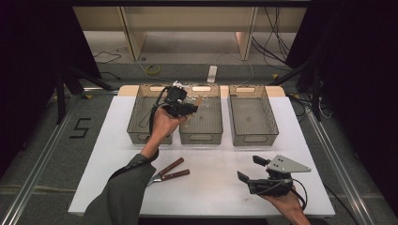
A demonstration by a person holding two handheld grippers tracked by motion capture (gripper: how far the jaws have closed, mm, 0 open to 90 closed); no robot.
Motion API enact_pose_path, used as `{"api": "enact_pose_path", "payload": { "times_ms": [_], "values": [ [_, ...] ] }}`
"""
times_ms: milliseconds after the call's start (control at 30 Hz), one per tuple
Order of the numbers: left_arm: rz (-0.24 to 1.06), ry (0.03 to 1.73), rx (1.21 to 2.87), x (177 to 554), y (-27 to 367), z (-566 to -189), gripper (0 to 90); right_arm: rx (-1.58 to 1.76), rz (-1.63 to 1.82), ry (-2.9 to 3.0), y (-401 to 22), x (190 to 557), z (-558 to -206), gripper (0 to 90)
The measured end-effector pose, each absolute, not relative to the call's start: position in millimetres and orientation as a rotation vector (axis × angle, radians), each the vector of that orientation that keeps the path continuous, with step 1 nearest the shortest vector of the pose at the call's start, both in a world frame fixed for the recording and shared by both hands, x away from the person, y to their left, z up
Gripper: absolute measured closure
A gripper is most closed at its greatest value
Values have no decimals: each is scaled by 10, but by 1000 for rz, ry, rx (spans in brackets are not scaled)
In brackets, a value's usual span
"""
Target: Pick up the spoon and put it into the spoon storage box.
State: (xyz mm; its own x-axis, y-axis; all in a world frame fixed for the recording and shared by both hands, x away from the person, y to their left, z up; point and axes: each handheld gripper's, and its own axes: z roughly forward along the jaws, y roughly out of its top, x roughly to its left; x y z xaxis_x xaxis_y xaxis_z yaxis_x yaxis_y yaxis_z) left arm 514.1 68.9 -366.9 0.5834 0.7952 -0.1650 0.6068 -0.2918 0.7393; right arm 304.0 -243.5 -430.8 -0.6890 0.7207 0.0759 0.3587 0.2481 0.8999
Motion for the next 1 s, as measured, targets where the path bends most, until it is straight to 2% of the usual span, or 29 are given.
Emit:
{"api": "enact_pose_path", "payload": {
  "times_ms": [833,1000],
  "values": [
    [327,1170,2013,5328,577,-3843,754,976,1418,2197,-2417,3036,-4315,200],
    [333,1180,1971,5334,573,-3860,730,979,1417,2199,-2416,3035,-4315,200]
  ]
}}
